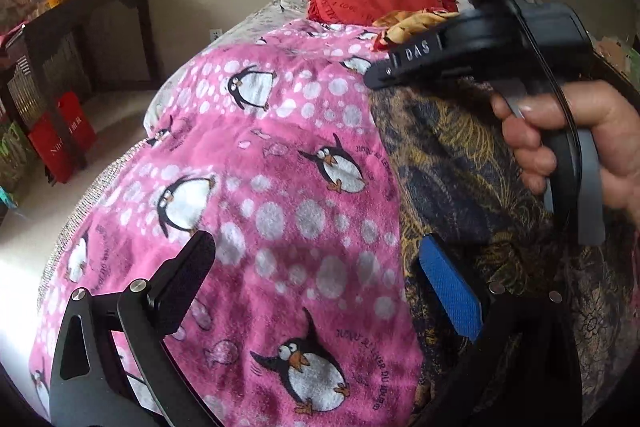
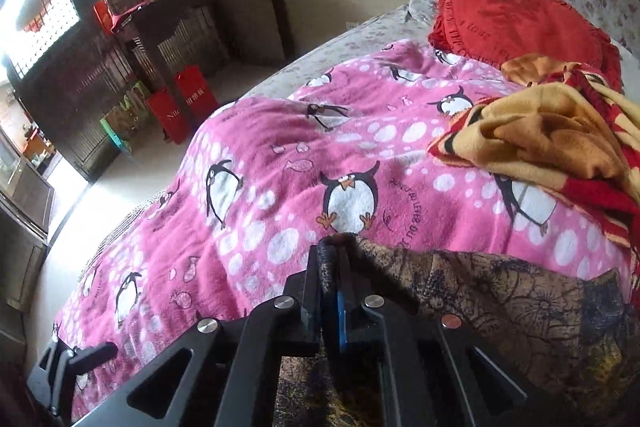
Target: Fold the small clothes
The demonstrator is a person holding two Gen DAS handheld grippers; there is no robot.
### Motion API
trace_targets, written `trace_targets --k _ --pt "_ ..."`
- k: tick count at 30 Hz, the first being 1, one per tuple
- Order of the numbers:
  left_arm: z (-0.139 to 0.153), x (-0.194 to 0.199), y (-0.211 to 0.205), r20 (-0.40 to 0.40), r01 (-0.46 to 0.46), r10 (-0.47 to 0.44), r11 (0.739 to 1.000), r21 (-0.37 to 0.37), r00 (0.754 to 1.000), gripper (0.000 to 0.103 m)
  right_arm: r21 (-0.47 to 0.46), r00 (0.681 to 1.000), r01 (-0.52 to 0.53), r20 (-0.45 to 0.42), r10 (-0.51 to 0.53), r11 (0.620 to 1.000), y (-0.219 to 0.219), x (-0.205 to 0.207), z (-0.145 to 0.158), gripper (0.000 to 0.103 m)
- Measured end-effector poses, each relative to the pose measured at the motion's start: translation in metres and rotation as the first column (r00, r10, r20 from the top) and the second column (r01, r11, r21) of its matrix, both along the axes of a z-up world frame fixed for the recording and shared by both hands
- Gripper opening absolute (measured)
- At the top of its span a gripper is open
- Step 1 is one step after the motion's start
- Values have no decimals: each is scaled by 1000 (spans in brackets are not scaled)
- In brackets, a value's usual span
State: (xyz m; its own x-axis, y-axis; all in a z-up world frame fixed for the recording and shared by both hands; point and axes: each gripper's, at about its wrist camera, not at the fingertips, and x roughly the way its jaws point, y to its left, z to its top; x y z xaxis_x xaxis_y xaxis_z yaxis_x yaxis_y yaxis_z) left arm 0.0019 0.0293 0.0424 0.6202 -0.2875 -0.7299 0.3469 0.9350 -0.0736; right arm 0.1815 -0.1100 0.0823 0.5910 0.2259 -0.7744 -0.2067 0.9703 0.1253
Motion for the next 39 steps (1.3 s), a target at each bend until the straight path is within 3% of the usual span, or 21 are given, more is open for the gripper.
trace_targets --k 1,3,7,9,13,14,15,17,20,23,24,27,28,29,30,31,32,33,34,35,39 --pt "6 0 2 16 -5 5 1000 5 1000 103 42 1000 11 -6 -11 999 -6 -7 3 14" --pt "17 1 1 40 -4 3 1000 16 999 103 110 998 56 26 -59 992 -25 -30 16 43" --pt "23 9 -17 54 15 -17 999 34 998 103 67 969 181 158 -190 981 -68 -99 42 39" --pt "15 20 -31 19 17 -19 998 65 1000 103 84 982 153 102 -161 985 -75 -112 33 26" --pt "-16 33 -54 -68 29 -18 987 161 997 103 -79 982 191 33 -188 978 -67 -108 -7 24" --pt "-23 33 -58 -78 32 -17 982 188 997 103 -114 973 228 52 -223 967 -71 -103 -12 10" --pt "-27 32 -60 -74 36 -21 978 207 997 103 -134 966 253 89 -243 958 -75 -101 -13 4" --pt "-23 30 -59 -62 34 -22 977 210 998 103 -106 943 319 140 -304 942 -86 -102 -4 5" --pt "-9 26 -56 -46 26 -17 982 190 999 103 -17 922 371 122 -366 928 -104 -122 12 12" --pt "15 21 -57 13 23 -25 987 157 1000 103 -41 908 398 162 -387 916 -121 -158 26 35" --pt "21 20 -60 27 25 -29 988 152 999 103 -62 892 429 188 -411 901 -129 -175 30 45" --pt "30 23 -72 34 45 -51 988 147 998 103 -117 809 563 280 -517 818 -160 -223 44 54" --pt "31 26 -77 32 50 -55 987 152 998 103 -144 766 623 310 -563 769 -173 -236 50 60" --pt "31 28 -81 31 53 -59 986 156 998 103 -169 718 684 328 -613 710 -189 -248 52 78" --pt "29 31 -88 28 56 -61 986 157 998 103 -188 679 728 331 -655 660 -203 -258 53 87" --pt "28 33 -93 20 59 -62 986 155 998 103 -206 640 767 315 -701 608 -222 -263 51 87" --pt "24 37 -99 6 60 -62 986 153 998 103 -206 627 779 279 -727 592 -236 -263 47 84" --pt "21 39 -102 -7 63 -63 986 152 998 103 -189 639 769 218 -738 610 -250 -264 41 53" --pt "17 43 -107 -25 68 -65 986 154 998 103 -150 677 736 134 -724 660 -260 -263 35 25" --pt "12 46 -110 -37 68 -63 984 166 997 103 -127 694 719 80 -715 684 -265 -263 32 2" --pt "-12 55 -122 -66 71 -57 967 245 996 103 -117 652 758 142 -744 642 -274 -281 40 2"
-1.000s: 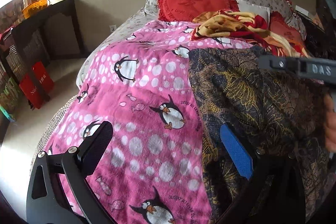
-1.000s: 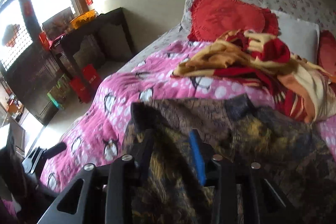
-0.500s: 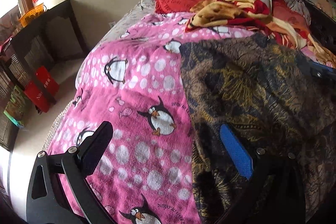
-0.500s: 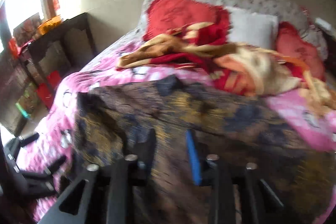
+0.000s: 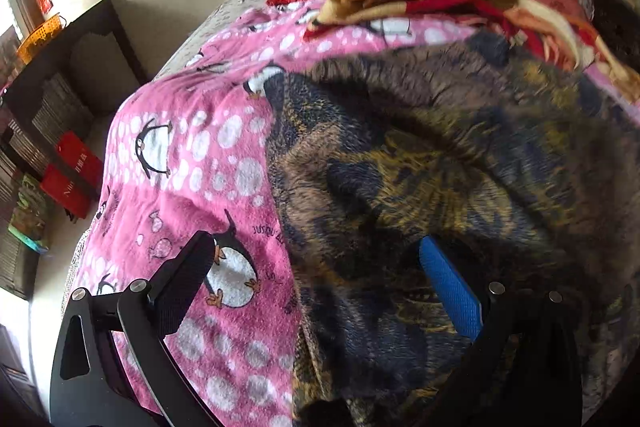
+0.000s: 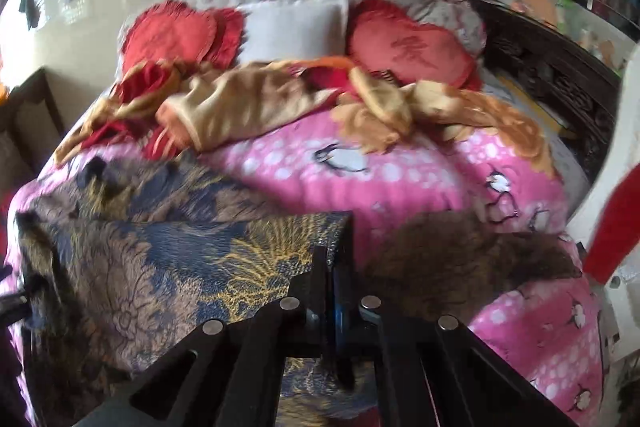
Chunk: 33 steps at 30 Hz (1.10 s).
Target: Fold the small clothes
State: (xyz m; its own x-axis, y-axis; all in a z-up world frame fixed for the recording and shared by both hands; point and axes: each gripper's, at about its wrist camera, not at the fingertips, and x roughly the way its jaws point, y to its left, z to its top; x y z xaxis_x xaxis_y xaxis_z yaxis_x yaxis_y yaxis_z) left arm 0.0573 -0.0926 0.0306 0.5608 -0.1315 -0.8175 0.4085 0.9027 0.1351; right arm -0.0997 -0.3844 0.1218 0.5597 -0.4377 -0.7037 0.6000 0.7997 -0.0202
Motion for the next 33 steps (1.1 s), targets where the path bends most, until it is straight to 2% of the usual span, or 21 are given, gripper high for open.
trace_targets --k 4,5,6,8,12,18,20,25,26,29,31,33 --pt "0 -1 -1 -11 -12 12 1000 0 1000 103 50 999 25 -50 -23 998 -16 3 -20 2" --pt "5 -5 0 -3 -10 10 1000 -4 1000 103 56 999 27 -33 -26 998 -15 -4 -18 5" --pt "9 -9 1 6 -6 6 1000 -12 1000 103 70 999 34 -5 -34 997 -16 -12 -13 12" --pt "20 -18 0 30 10 -9 999 -31 1000 103 101 997 56 49 -61 993 -16 -27 -6 17" --pt "34 -31 -14 57 63 -60 997 -54 997 103 120 993 -32 120 17 992 5 -41 2 19" --pt "23 -33 -61 77 150 -149 989 2 986 103 104 980 -192 64 186 976 34 0 -8 19" --pt "19 -22 -74 90 146 -148 989 26 985 103 97 976 -218 43 215 971 38 22 -14 19" --pt "24 14 -86 41 90 -88 995 -46 995 103 64 986 -164 53 160 984 22 65 -24 19" --pt "23 18 -88 61 92 -87 992 -80 994 103 64 989 -146 43 143 987 17 73 -28 19" --pt "26 22 -93 68 90 -85 993 -75 994 103 84 990 -136 45 133 987 11 79 -30 19" --pt "28 18 -93 80 103 -97 992 -72 992 103 102 988 -144 71 137 984 14 65 -23 24" --pt "30 11 -89 92 112 -104 990 -88 990 103 112 985 -144 116 131 983 19 40 -18 53"
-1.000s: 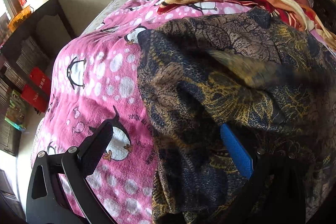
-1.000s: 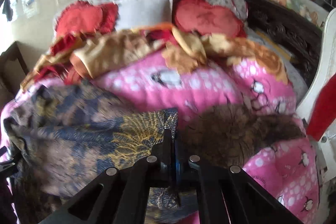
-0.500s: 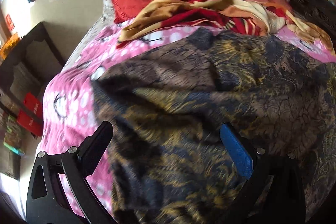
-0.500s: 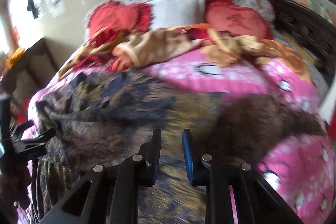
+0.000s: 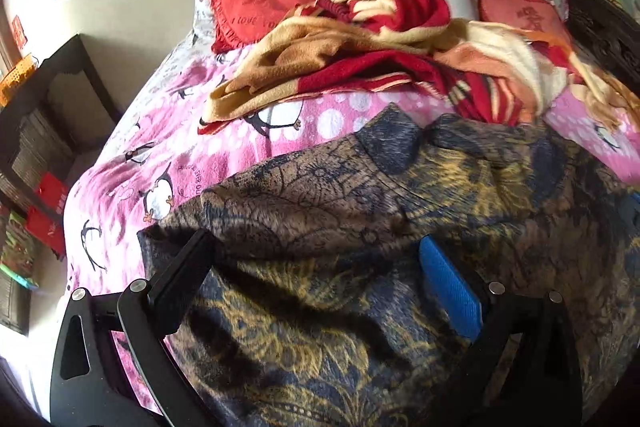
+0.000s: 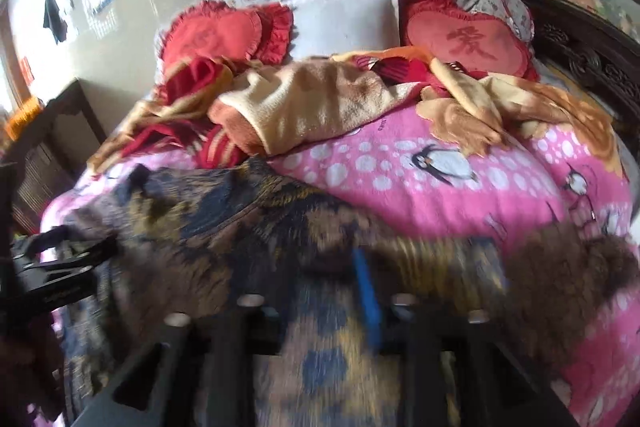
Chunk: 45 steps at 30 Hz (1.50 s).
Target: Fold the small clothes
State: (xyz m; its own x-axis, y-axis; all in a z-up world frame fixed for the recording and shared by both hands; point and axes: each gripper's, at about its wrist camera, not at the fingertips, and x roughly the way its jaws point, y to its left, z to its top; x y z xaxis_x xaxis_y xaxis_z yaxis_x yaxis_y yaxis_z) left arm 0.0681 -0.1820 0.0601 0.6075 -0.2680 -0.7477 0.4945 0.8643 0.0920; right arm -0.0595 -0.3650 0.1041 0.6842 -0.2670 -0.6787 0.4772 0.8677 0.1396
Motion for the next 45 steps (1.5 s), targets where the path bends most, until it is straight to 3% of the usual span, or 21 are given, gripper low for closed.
trace_targets --k 2,4,7,9,12,16,19,23,28,29,30,32,33,39,41,45 --pt "-1 -9 2 -18 -8 8 1000 -21 1000 103 -1 1000 10 3 -10 1000 4 -15 -9 58" --pt "-4 -19 3 -46 -2 0 999 -39 999 103 -5 997 -29 -67 29 1000 4 -15 -22 58" --pt "0 -39 3 -34 42 -44 998 -40 998 103 -7 999 -34 -18 34 999 -2 -38 -5 57" --pt "6 -54 7 0 73 -73 997 -32 997 103 16 998 24 52 -25 1000 -24 -67 10 57" --pt "9 -64 10 7 101 -101 994 -35 995 103 68 976 204 62 -208 977 -83 -107 20 57" --pt "10 -71 15 -12 109 -109 993 -49 994 103 276 903 417 -14 -430 866 -179 -147 2 57" --pt "10 -75 16 -18 117 -118 992 -49 993 103 323 829 546 -79 -553 773 -220 -173 -17 57" --pt "5 -79 17 -20 123 -123 992 -32 992 103 452 782 574 -58 -620 683 -242 -200 -41 55" --pt "-1 -82 12 -33 127 -128 992 -14 991 103 567 732 546 37 -681 617 -260 -204 -62 54" --pt "-1 -84 12 -35 128 -129 992 -13 991 103 590 726 538 40 -687 603 -266 -203 -67 46" --pt "-1 -86 12 -37 130 -131 991 -9 991 103 588 719 553 22 -694 591 -268 -201 -72 24" --pt "-1 -89 13 -35 136 -136 991 -4 990 103 558 717 575 8 -697 598 -271 -203 -73 11" --pt "1 -90 14 -31 140 -139 990 1 990 103 572 720 550 45 -692 609 -272 -208 -71 7" --pt "15 -85 32 12 119 -118 993 -26 993 103 471 676 542 249 -694 697 -247 -276 -4 7" --pt "17 -81 38 -1 99 -99 994 -54 995 103 428 707 536 243 -664 728 -236 -286 12 7" --pt "21 -77 49 -51 75 -81 991 -113 995 103 305 794 513 185 -579 802 -210 -267 47 7"
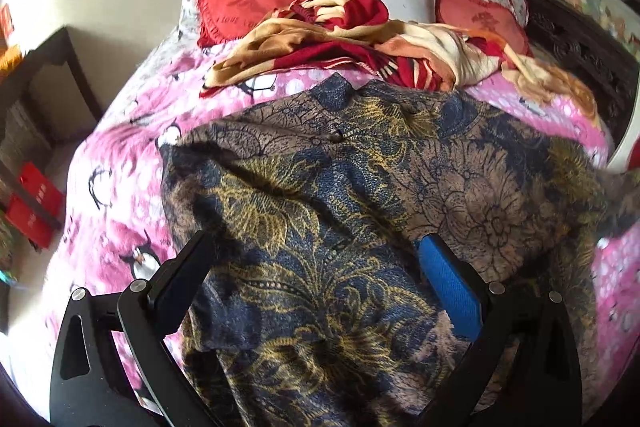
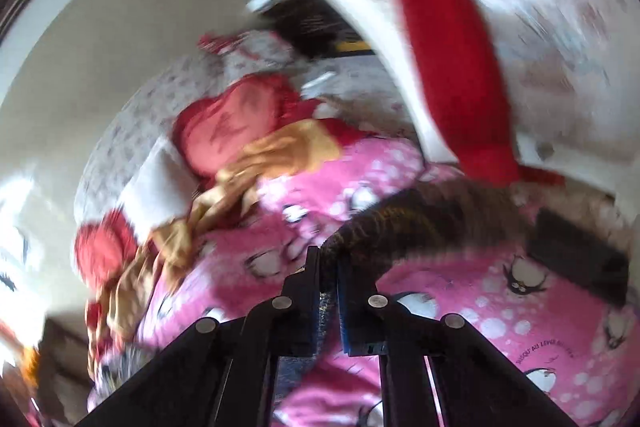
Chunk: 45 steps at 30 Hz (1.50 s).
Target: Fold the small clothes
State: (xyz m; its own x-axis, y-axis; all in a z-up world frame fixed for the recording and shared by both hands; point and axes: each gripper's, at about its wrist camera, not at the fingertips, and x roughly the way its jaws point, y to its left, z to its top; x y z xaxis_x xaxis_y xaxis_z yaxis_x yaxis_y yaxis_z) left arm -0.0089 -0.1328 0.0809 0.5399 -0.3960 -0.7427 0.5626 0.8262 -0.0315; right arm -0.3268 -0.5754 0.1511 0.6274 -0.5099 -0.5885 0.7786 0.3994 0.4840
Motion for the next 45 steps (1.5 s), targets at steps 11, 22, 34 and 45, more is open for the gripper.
trace_targets --k 11,22,34,45 --pt "26 13 73 64 -104 110 991 -89 992 103 -342 785 -604 -100 611 720 253 194 97 7" --pt "-14 41 107 -27 -148 146 987 -64 989 103 -25 536 -835 -259 803 549 331 251 -56 48" --pt "-8 54 93 -56 -183 179 979 -94 982 102 -158 572 -820 -203 795 550 321 331 -40 50" --pt "-12 66 110 -102 -181 166 969 -165 981 102 -67 280 -960 -221 934 272 393 284 -61 50"
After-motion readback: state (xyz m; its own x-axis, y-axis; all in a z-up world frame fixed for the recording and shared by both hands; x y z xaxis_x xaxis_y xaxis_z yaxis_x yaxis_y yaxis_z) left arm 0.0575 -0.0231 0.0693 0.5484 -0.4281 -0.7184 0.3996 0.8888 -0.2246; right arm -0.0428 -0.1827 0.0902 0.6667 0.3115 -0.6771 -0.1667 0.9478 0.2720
